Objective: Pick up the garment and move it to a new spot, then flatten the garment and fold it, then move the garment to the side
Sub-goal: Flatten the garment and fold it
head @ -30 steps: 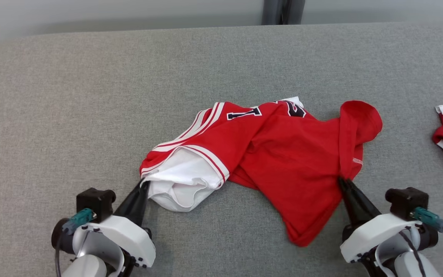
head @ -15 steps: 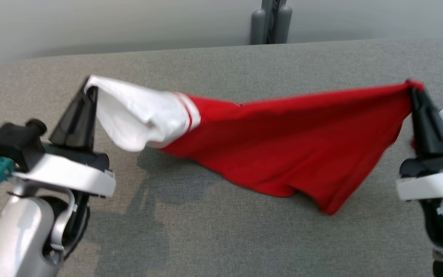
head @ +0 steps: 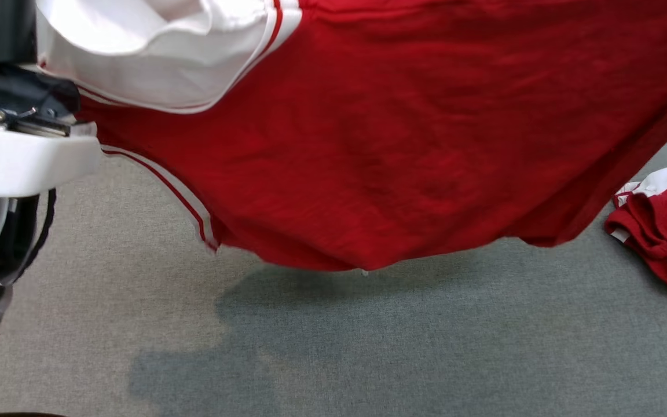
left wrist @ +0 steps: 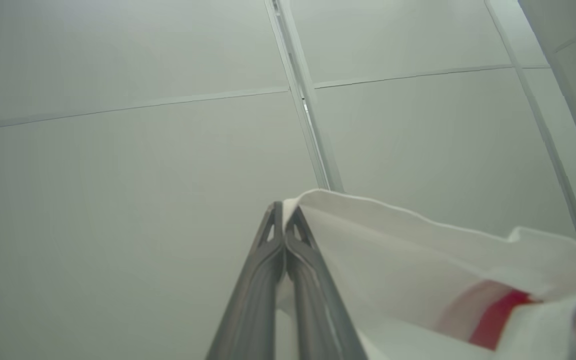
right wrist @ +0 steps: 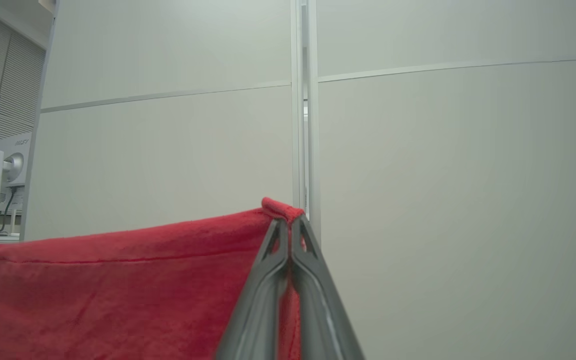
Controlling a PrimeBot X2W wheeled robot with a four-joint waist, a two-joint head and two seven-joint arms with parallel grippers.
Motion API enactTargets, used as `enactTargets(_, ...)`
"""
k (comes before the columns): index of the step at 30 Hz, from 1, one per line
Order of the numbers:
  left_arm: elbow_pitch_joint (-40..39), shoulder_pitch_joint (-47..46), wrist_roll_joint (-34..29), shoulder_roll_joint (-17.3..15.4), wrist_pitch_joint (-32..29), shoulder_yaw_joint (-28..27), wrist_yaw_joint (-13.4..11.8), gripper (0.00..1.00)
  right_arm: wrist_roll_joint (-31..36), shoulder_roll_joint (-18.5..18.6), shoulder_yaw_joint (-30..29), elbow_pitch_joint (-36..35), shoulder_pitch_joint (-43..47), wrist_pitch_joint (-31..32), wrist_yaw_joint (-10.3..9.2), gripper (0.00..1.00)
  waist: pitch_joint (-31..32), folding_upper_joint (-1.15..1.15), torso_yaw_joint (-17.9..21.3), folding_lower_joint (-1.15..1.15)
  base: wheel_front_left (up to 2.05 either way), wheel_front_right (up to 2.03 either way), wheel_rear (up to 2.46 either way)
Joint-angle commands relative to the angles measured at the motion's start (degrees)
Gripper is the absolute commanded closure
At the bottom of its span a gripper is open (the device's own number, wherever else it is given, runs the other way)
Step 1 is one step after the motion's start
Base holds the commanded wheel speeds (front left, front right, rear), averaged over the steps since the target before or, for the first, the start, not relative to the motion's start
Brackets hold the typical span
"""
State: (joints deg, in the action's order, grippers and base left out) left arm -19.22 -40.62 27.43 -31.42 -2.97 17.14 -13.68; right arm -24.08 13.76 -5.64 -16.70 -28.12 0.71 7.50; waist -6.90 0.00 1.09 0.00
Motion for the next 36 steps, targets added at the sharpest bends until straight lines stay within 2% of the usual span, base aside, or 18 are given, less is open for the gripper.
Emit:
enactTargets(1, -0.34, -1.83, -0.49, -0.10, -0.20, -0.17, -0.02, 1.00, -0.17, 0.28, -0.41, -0.08, -0.69, 0.52, -0.02, 1.00, 0.12, 0.00, -0.07, 0.00, 0.00, 0.00, 0.00)
enactTargets(7, 0.20, -5.16, -0.88, 0.82, -1.27, 1.36, 0.62, 1.00, -1.69, -0.49, 0.30, 1.88, -1.49, 1.50, -0.02, 1.00, -0.69, 0.00, 0.06, 0.00, 0.00, 0.00, 0.00)
enactTargets(11, 4.33, -9.17, -0.07, 2.07, -2.00, 2.95, 2.35, 1.00, -3.55, -0.01, 1.88, 6.67, -4.32, 1.93, -0.02, 1.00, -2.97, 0.00, 0.21, 0.00, 0.00, 0.00, 0.00)
enactTargets(15, 13.73, -15.61, 0.64, 4.14, -2.05, 3.98, 4.40, 1.00, -4.53, 2.28, 4.78, 14.99, -10.73, 0.56, -0.01, 1.00, -6.25, 0.00, 0.58, 0.00, 0.00, 0.00, 0.00)
enactTargets(17, 19.86, -19.71, 0.83, 5.59, -1.54, 4.65, 5.85, 1.00, -6.25, 2.29, 6.96, 20.00, -15.25, -0.80, -0.01, 1.00, -7.93, 0.00, 0.86, 0.00, 0.00, 0.00, 0.00)
enactTargets(18, 22.98, -21.94, 0.53, 6.11, -1.22, 4.93, 6.49, 1.00, -5.31, 3.56, 8.35, 22.31, -17.68, -2.03, -0.01, 1.00, -8.80, 0.00, 0.98, 0.00, 0.00, 0.00, 0.00)
enactTargets(21, 33.10, -28.30, -0.20, 7.96, 0.34, 5.94, 8.41, 1.00, -6.59, 3.63, 12.40, 30.53, -24.86, -5.61, -0.01, 1.00, -10.82, 0.00, 1.55, 0.00, 0.00, 0.00, 0.00)
enactTargets(30, 58.92, -44.60, -1.28, 12.11, 10.36, 5.34, 11.68, 1.00, -10.51, 0.94, 22.56, 52.98, -45.13, -14.46, -0.01, 1.00, -13.86, 0.00, 3.56, 0.00, 0.00, 0.00, 0.00)
enactTargets(36, 71.37, -49.67, 0.37, 14.84, 11.31, 5.52, 14.38, 1.00, -12.57, -0.88, 27.38, 64.13, -51.92, -15.63, -0.01, 1.00, -14.79, 0.00, 3.33, 0.00, 0.00, 0.00, 0.00)
